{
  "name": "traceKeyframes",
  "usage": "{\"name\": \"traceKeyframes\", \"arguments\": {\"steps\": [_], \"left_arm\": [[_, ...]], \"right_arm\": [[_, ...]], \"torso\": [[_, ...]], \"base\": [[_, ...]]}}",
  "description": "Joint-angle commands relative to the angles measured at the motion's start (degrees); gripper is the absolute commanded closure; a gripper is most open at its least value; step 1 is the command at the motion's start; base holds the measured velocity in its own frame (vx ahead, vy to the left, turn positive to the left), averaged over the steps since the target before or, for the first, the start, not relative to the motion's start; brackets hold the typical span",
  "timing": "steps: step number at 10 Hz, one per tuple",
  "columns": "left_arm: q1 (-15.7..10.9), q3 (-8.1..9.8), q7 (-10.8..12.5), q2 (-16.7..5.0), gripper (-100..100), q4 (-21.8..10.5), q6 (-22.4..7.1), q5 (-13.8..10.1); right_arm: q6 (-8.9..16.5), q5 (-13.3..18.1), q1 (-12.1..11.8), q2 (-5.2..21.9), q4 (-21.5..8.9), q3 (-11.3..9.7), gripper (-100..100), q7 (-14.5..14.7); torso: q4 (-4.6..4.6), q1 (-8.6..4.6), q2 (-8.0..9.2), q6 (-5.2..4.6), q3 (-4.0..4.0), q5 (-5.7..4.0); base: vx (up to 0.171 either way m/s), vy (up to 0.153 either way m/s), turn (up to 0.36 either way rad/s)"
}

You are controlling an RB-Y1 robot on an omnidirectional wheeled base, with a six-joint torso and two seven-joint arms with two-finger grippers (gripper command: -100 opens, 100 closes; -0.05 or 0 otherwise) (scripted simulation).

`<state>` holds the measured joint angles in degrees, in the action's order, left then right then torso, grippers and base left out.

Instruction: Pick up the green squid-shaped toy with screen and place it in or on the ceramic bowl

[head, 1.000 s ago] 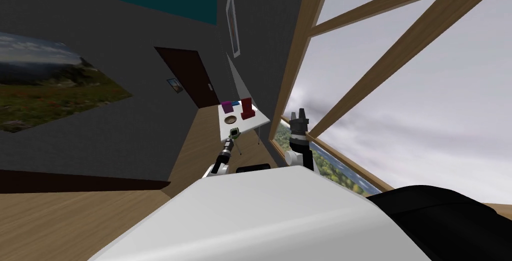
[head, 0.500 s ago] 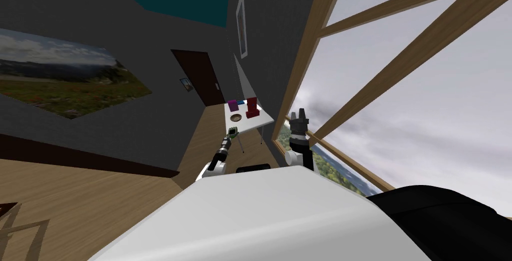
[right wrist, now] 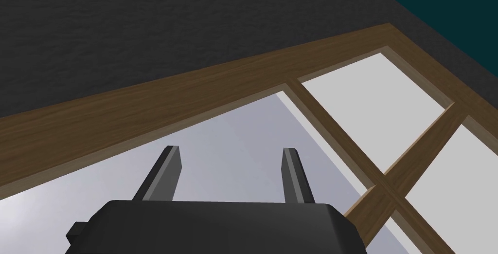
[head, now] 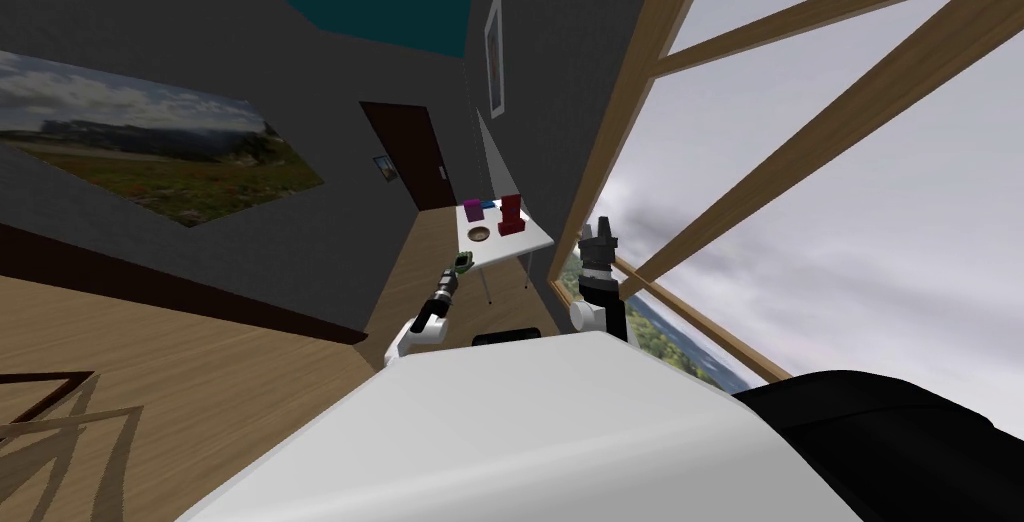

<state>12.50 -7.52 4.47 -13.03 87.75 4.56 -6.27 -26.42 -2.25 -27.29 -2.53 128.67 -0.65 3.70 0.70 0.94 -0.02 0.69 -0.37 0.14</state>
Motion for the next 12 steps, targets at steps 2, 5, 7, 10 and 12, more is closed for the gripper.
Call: {"name": "traceKeyframes", "arguments": {"steps": [2, 5, 7, 10, 12], "left_arm": [[-0.89, 0.72, -0.26, -0.2, 100, 0.83, -3.06, -0.4], [-2.53, 2.0, -0.62, -0.73, 100, 2.62, -7.94, -1.14], [-3.5, 2.63, -0.8, -0.95, 100, 3.48, -10.43, -1.49], [-5.64, 3.87, -1.18, -1.35, 100, 5.08, -15.21, -2.13], [-6.8, 4.45, -1.36, -1.53, 100, 5.81, -17.88, -2.41]], "right_arm": [[0.0, 0.0, 0.0, 0.0, 0.0, 0.0, 0, 0.0], [0.0, 0.0, 0.0, 0.0, 0.0, 0.0, 0, 0.0], [0.0, 0.0, 0.0, 0.0, 0.0, 0.0, 0, 0.0], [0.0, 0.0, 0.0, 0.0, 0.0, 0.0, 0, 0.0], [0.0, 0.0, 0.0, 0.0, 0.0, 0.0, 0, 0.0]], "torso": [[-0.01, -0.02, 0.0, 0.01, 0.0, -0.01], [-0.03, -0.05, -0.04, 0.0, 0.0, -0.04], [-0.04, -0.11, -0.03, -0.03, 0.01, -0.04], [-0.05, -0.16, -0.01, -0.03, 0.02, -0.06], [-0.11, -0.22, -0.06, -0.07, 0.03, -0.09]], "base": [[-0.003, 0.012, 0.037], [0.006, 0.009, 0.042], [0.011, 0.003, 0.014], [0.016, -0.002, 0.003], [0.031, -0.008, -0.014]]}}
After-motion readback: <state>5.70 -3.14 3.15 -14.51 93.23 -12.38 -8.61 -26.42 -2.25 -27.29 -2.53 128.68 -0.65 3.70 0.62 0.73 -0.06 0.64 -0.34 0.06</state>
